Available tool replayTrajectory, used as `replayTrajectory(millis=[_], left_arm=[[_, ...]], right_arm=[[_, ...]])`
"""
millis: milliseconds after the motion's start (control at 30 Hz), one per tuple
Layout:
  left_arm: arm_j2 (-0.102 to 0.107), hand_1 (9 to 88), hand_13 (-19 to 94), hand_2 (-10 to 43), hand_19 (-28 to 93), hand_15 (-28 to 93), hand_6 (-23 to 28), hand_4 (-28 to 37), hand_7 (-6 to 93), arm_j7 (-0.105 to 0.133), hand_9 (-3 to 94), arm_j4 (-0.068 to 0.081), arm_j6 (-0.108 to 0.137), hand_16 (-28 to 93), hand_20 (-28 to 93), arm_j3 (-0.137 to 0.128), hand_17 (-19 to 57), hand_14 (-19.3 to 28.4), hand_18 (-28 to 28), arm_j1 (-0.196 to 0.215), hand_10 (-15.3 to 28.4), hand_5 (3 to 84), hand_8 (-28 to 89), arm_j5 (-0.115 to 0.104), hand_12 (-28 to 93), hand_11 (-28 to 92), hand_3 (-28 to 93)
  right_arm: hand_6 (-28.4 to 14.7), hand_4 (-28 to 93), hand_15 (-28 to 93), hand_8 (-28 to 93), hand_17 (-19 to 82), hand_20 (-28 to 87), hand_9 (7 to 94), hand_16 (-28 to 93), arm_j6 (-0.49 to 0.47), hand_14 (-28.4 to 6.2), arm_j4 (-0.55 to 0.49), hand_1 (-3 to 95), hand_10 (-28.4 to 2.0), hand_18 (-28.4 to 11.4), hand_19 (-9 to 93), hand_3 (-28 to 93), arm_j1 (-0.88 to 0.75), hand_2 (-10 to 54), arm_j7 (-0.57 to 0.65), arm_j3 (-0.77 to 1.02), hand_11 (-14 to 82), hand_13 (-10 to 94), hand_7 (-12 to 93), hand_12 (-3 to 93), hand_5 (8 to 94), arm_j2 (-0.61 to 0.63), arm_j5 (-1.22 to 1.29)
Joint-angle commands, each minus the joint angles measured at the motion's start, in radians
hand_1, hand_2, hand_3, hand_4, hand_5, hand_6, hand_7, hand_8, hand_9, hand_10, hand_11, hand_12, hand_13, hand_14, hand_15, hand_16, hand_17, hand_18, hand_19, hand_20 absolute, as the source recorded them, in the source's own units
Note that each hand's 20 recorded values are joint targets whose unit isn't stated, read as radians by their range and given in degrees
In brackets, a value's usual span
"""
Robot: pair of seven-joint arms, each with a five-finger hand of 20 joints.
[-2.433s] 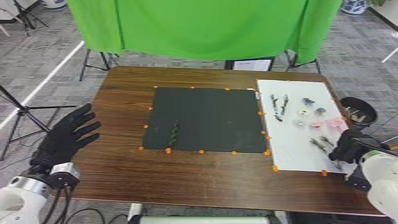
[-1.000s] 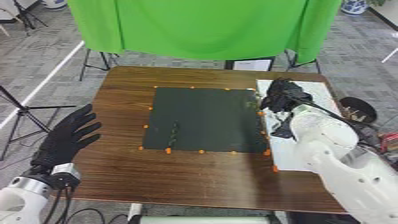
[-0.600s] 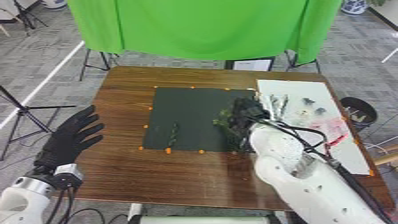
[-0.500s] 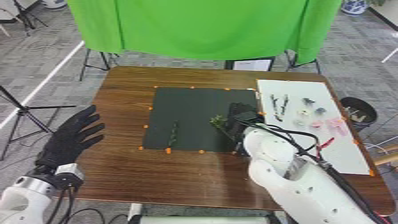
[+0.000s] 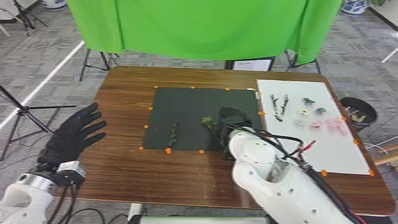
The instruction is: Arrange flowers
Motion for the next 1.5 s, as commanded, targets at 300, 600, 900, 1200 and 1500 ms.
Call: replayTrajectory(millis=[300,600,900,1200,1500], left_arm=[[0.01,25.3,12,-7.6,38,29,3.5,-28.3,20.1,-0.017,15.4,0.025,-0.024,1,10,0.03,-11.9,13.2,20.1,-0.038,9.9,21.0,-11,0.002,20,19,69],[0.019,25.4,12,-7.5,38,29,3.5,-28.3,20.2,-0.023,15.4,0.031,-0.024,1,10,0.046,-12.0,13.2,20.1,-0.057,9.9,21.0,-11,0.002,20,19,69],[0.027,25.3,12,-7.7,38,29,3.6,-28.3,20.0,-0.026,15.3,0.038,-0.031,1,10,0.059,-12.0,13.2,20.1,-0.072,9.9,21.0,-11,0.002,20,19,69],[0.036,25.3,12,-7.6,38,29,3.6,-28.3,20.0,-0.028,15.3,0.039,-0.033,1,10,0.069,-12.0,13.2,20.1,-0.081,10.0,21.0,-11,0.0,20,19,69],[0.029,25.5,12,-7.6,38,29,3.5,-28.3,20.2,-0.039,15.3,0.052,-0.047,1,10,0.063,-12.0,13.2,20.1,-0.092,10.0,21.0,-11,-0.001,20,19,69]], right_arm=[[3.6,-15,81,23,62,75,93.5,32,0.016,-4.2,0.015,35.1,-6.2,-18.4,93,87,-0.058,-9.5,0.021,0.007,54.3,88,41,37.2,86.6,-0.121,-0.038],[3.6,-16,81,23,63,75,93.7,32,0.025,-4.1,0.039,34.9,-6.1,-18.3,93,87,-0.06,-9.5,0.024,0.013,54.4,88,41,36.8,87.1,-0.159,-0.052],[3.6,-16,81,23,63,75,93.7,32,0.044,-4.0,0.054,34.5,-6.0,-18.4,93,87,-0.048,-9.2,0.026,0.009,54.8,89,40,36.2,87.3,-0.17,-0.057],[3.4,-17,80,22,63,75,93.7,33,0.039,-3.9,0.051,33.0,-6.2,-18.4,93,87,-0.07,-7.9,0.02,0.008,54.8,89,40,36.0,87.5,-0.188,-0.052],[3.3,-18,80,19,63,75,93.7,33,0.046,-4.0,0.055,31.7,-6.2,-18.5,93,87,-0.063,-7.2,0.022,0.018,54.7,89,40,36.0,87.6,-0.185,-0.056]])
